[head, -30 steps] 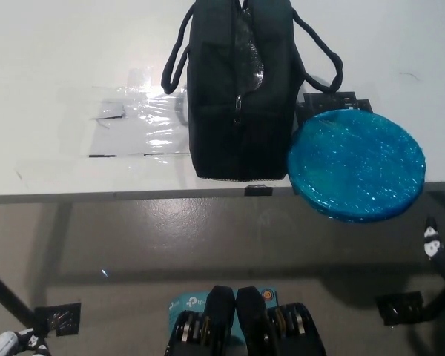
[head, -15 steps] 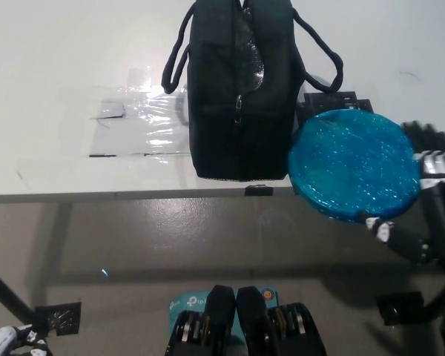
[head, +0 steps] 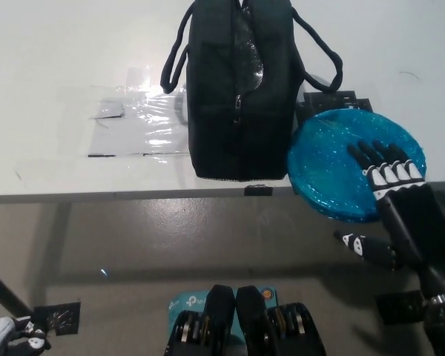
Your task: The robot uses its right hand to pick up a stack of plates kept in the middle of the desk and put it inside a bag kept next to it
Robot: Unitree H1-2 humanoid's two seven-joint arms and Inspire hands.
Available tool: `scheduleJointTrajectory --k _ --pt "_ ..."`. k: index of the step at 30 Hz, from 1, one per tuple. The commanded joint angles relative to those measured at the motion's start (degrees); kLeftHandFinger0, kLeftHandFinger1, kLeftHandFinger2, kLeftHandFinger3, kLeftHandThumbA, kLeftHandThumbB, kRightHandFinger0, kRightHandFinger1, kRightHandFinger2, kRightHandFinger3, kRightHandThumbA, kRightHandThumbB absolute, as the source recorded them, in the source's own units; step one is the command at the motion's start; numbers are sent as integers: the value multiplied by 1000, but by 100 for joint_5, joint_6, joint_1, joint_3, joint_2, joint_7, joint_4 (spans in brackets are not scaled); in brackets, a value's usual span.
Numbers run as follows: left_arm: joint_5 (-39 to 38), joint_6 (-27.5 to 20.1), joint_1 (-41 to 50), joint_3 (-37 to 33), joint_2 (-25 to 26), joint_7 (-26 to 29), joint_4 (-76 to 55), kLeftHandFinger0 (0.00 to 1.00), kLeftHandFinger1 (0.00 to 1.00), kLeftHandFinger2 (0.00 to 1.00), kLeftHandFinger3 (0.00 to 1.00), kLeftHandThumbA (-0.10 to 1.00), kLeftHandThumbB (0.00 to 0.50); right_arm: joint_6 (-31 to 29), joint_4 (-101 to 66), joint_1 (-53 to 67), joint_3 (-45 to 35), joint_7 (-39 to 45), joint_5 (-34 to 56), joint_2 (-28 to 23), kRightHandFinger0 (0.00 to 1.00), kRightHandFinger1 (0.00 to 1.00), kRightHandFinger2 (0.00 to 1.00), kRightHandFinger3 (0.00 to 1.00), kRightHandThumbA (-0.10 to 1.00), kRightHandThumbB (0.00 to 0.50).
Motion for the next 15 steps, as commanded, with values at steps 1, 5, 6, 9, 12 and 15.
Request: scheduleJointTrajectory --k 1,5,6,9,12,15 --pt "167 82 -47 90 54 -182 -136 761 877 966 1000 99 114 -194 289 -303 33 44 -264 -178 1000 1000 1000 1000 1000 500" --pt "191 82 -116 122 40 -217 -145 762 872 957 1000 113 119 -184 926 -552 75 -75 -383 -237 1000 1000 1000 1000 1000 500" --pt "195 82 -117 125 38 -222 -146 764 872 957 1000 113 118 -184 943 -558 78 -76 -385 -238 1000 1000 1000 1000 1000 500" --pt "238 82 -183 178 19 -254 -143 763 868 957 1000 101 123 -116 1422 -704 116 -235 -491 -203 1000 1000 1000 1000 1000 500" --pt "309 82 -263 185 60 -336 -133 758 869 955 1000 118 122 -173 1703 -715 135 -333 -378 -88 1000 1000 1000 1000 1000 500" --pt "341 82 -339 239 56 -410 -121 757 872 952 1000 125 127 -271 1836 -579 225 -440 -324 29 1000 1000 1000 1000 1000 500"
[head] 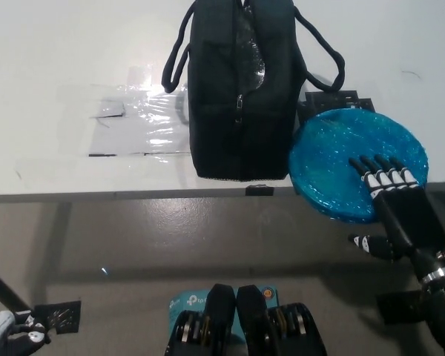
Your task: The robot uses its right hand to pick up a stack of plates kept in the middle of the desk and put it inside a bag kept next to it
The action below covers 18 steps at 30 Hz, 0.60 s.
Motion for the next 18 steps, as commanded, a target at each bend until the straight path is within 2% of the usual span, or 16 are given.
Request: scheduleJointTrajectory --k 1,6,7,8,9,10,11,12,13,14,15,16,17,18 --pt "145 81 -148 118 85 -206 -137 756 873 950 1000 128 123 -285 194 1 137 -430 -14 129 1000 1000 1000 1000 1000 500" --pt "152 81 -191 129 85 -216 -182 743 856 933 1000 109 120 -335 482 173 327 -629 -134 193 1000 1000 1000 1000 993 500" --pt "181 81 -197 142 72 -252 -194 744 858 935 1000 112 117 -396 564 214 357 -875 -195 194 1000 1000 1000 1000 914 487" --pt "186 81 -198 146 69 -257 -195 744 859 936 1000 113 117 -401 579 214 369 -915 -198 190 1000 1000 1000 1000 908 488" --pt "188 81 -183 123 86 -256 -215 750 867 944 1000 116 108 -539 788 189 413 -1615 -437 169 1000 1000 1000 1000 594 242" --pt "219 81 -191 172 44 -304 -227 762 879 953 1000 116 104 -543 798 151 439 -1886 -595 105 1000 1000 1000 1000 594 79" --pt "209 81 -192 168 48 -298 -223 767 881 955 1000 115 106 -995 930 62 390 -2306 -414 41 952 840 828 1000 419 3" --pt "192 81 -168 175 59 -283 -208 768 882 954 1000 114 108 -1286 969 -70 424 -2815 -519 -64 302 149 201 1000 -33 2" --pt "200 81 -159 179 61 -283 -203 769 887 957 1000 120 114 -1425 1013 -156 461 -3108 -622 -136 12 6 20 870 -97 0" --pt "207 81 -160 177 63 -285 -200 769 889 958 1000 125 114 -1487 1043 -222 506 -3254 -715 -212 0 0 10 636 -100 17" --pt "176 81 -137 170 67 -266 -187 767 888 958 1000 128 114 -1505 1019 -242 536 -3260 -751 -258 0 0 32 510 -100 1" --pt "186 81 -130 180 57 -270 -182 767 887 959 1000 129 115 -1548 959 -250 514 -3277 -715 -273 0 0 62 337 -100 8" --pt "191 81 -128 183 48 -256 -191 768 887 959 1000 128 117 -1590 918 -265 506 -3282 -696 -308 0 0 77 235 -100 9" --pt "201 81 -128 171 61 -252 -182 768 886 960 1000 130 120 -1614 936 -307 499 -3438 -726 -313 0 0 60 128 -100 30"
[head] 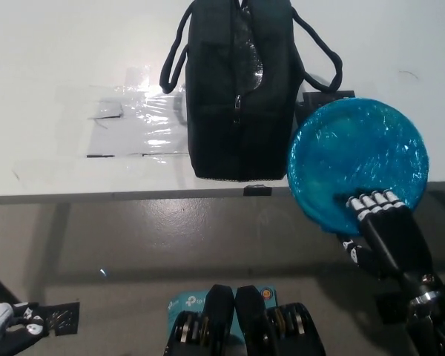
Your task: The robot uses its right hand to pick up a stack of plates kept in the middle of the desk and put it inside a bag kept next to it
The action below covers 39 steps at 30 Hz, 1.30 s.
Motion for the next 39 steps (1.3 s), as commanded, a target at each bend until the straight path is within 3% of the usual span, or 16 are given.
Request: scheduleJointTrajectory --k 1,3,5,6,9,15,21,23,26,27,28,31,35,37,38,39 --pt "118 82 -7 89 110 -162 -174 768 886 960 1000 132 119 -1051 177 -457 110 -1932 -463 -331 0 0 38 93 -100 52" --pt "103 82 -4 100 110 -175 -175 770 888 967 1000 142 122 -1041 141 -471 78 -2002 -476 -337 0 0 0 42 -100 70" --pt "113 82 -1 76 129 -156 -176 747 874 958 1000 134 118 -1223 137 -542 15 -2061 -359 -367 0 0 0 8 -100 211" --pt "119 82 67 38 111 -143 -196 743 873 958 1000 136 121 -1296 80 -497 -21 -2106 -324 -399 0 0 2 21 -100 255" --pt "137 82 50 66 88 -174 -173 755 882 961 1000 138 118 -1349 115 -580 -39 -2277 -385 -420 0 0 0 37 -100 301" --pt "124 82 73 33 130 -155 -182 741 864 944 1000 149 120 -1438 201 -743 -86 -2543 -433 -461 0 0 11 88 -100 281" --pt "80 82 118 34 106 -166 -170 743 864 960 1000 155 124 -1456 211 -672 -131 -2573 -406 -477 0 0 38 73 -100 219" --pt "100 82 115 48 92 -165 -173 736 853 949 1000 153 129 -1505 229 -659 -119 -2611 -412 -481 0 0 61 99 -100 242" --pt "107 82 160 30 82 -133 -167 735 849 942 1000 154 131 -1565 253 -598 -120 -2538 -309 -452 0 0 67 82 -100 234" --pt "99 82 161 25 87 -135 -170 740 859 945 1000 153 124 -1596 255 -580 -129 -2518 -268 -443 0 0 67 48 -100 281" --pt "89 82 163 18 91 -138 -179 742 863 947 1000 153 125 -1634 263 -563 -133 -2526 -239 -435 0 0 66 38 -100 290" --pt "124 82 151 45 68 -173 -174 765 884 967 1000 145 118 -1673 283 -536 -168 -2445 -126 -403 0 0 69 2 -100 283" --pt "122 82 141 32 79 -172 -156 763 867 960 1000 133 121 -1706 267 -498 -176 -2307 -76 -415 0 0 80 32 -100 281" --pt "130 82 145 24 85 -174 -167 746 862 954 1000 149 117 -1595 199 -456 -222 -2094 9 -392 0 0 202 342 -100 106" --pt "116 82 143 34 77 -168 -161 748 870 957 1000 143 116 -1570 177 -449 -244 -2079 33 -370 0 25 275 628 -100 41" --pt "100 82 161 36 78 -153 -173 748 871 958 1000 141 114 -1548 166 -451 -243 -1986 60 -372 20 89 393 764 -61 2"
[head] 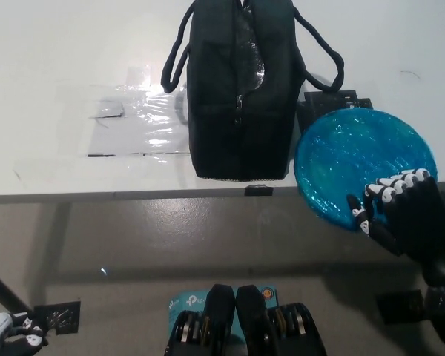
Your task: The robot uses its right hand to pick up a stack of plates kept in the middle of the desk and put it inside a bag kept next to it
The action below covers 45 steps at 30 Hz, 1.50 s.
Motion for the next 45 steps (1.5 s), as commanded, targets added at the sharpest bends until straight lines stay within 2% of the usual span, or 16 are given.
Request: scheduleJointTrajectory --k 1,2,4,5,6,8,13,18,27,32,36,37,39,40,41,45 --pt "26 80 43 15 107 -104 -183 746 873 958 1000 134 103 231 -265 -30 -128 602 211 -63 412 507 730 1000 433 0" --pt "22 80 39 11 110 -122 -175 746 878 960 1000 131 97 495 -371 2 -153 850 120 -59 557 604 736 1000 666 17" --pt "23 80 29 9 119 -160 -154 757 892 971 1000 138 91 585 -405 9 -171 942 81 -51 582 587 660 1000 769 24" --pt "46 80 23 26 105 -157 -144 758 894 971 1000 137 101 668 -385 -3 -174 943 2 -47 669 691 720 1000 792 40" --pt "57 80 41 98 26 -198 -162 773 897 969 1000 96 103 873 -508 38 -197 1138 -88 -56 886 948 968 1000 938 93" --pt "101 80 39 100 20 -212 -157 774 895 968 1000 87 102 996 -618 70 -218 1363 -79 -61 998 1000 1000 1000 979 118" --pt "90 80 19 96 25 -260 -128 784 905 968 1000 -53 52 1209 -1170 233 -284 1975 35 -63 1000 1000 1000 1000 1000 156" --pt "182 80 109 131 -20 -301 -193 775 901 973 1000 -100 4 1372 -1819 426 -317 2511 70 -34 1000 1000 1000 1000 1000 208" --pt "169 80 190 -8 60 -268 -182 811 892 974 995 -100 8 1696 -3374 739 -517 3525 160 11 1000 1000 1000 1000 1000 164" --pt "162 80 173 34 57 -302 -184 829 905 967 943 -100 12 1721 -3768 916 -655 3776 261 95 1000 1000 1000 1000 1000 167" --pt "173 80 157 120 -2 -335 -201 844 912 963 889 -100 25 1797 -3620 1069 -737 3841 158 227 1000 1000 1000 1000 1000 237" --pt "168 80 156 110 7 -335 -198 843 912 963 888 -100 20 1864 -3596 1093 -762 3922 135 261 1000 1000 1000 1000 1000 274" --pt "172 80 155 114 3 -335 -197 857 921 969 888 -100 24 2045 -3533 1151 -806 4124 -33 325 1000 1000 1000 1000 1000 394" --pt "191 80 149 127 -8 -351 -197 862 923 970 888 -100 24 2141 -3519 1171 -819 4228 -124 352 1000 1000 1000 1000 1000 412" --pt "216 80 86 132 3 -363 -186 868 920 967 878 -100 27 2276 -3366 1208 -858 4215 -169 434 1000 1000 1000 1000 1000 499" --pt "224 80 75 142 -6 -377 -171 869 926 969 888 -100 23 2433 -2991 1294 -847 3972 -490 606 1000 1000 1000 1000 1000 500"
